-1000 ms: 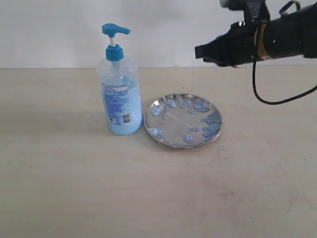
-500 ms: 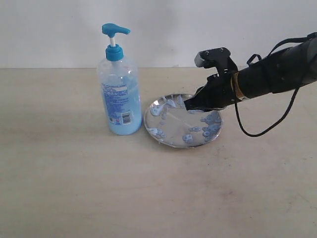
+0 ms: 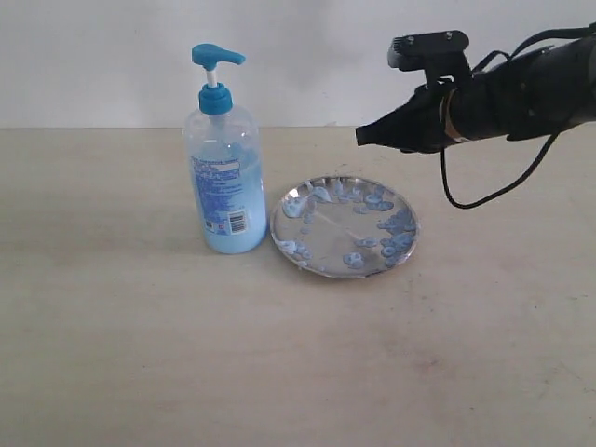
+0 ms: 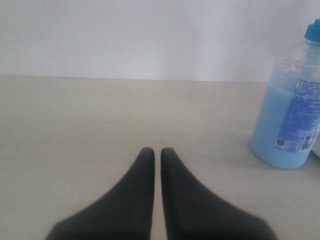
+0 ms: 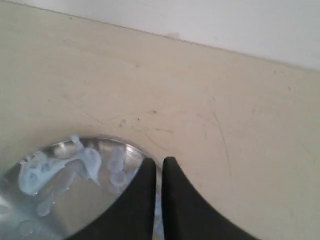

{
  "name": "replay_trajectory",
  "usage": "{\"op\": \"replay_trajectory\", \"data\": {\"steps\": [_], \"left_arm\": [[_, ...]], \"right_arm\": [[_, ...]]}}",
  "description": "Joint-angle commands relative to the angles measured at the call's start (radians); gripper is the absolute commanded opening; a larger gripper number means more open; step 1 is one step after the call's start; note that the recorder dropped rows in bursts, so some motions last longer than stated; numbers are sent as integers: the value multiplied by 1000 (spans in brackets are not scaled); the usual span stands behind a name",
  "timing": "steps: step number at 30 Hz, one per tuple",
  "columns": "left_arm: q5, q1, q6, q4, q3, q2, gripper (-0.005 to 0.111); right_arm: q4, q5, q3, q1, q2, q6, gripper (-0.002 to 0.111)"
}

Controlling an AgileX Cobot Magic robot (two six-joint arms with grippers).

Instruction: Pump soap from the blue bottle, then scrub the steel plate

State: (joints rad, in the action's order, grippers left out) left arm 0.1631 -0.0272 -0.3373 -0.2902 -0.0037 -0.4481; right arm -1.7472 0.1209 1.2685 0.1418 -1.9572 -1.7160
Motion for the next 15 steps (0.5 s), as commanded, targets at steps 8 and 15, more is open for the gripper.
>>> {"op": "replay_trajectory", "data": {"steps": [8, 15], "left_arm": [[-7, 1, -9, -5, 4, 3, 4], [-7, 1, -9, -5, 4, 3, 4]], "right_arm": [[3, 799, 34, 19, 2, 600, 0], [3, 1030, 34, -30, 2, -48, 0]]}}
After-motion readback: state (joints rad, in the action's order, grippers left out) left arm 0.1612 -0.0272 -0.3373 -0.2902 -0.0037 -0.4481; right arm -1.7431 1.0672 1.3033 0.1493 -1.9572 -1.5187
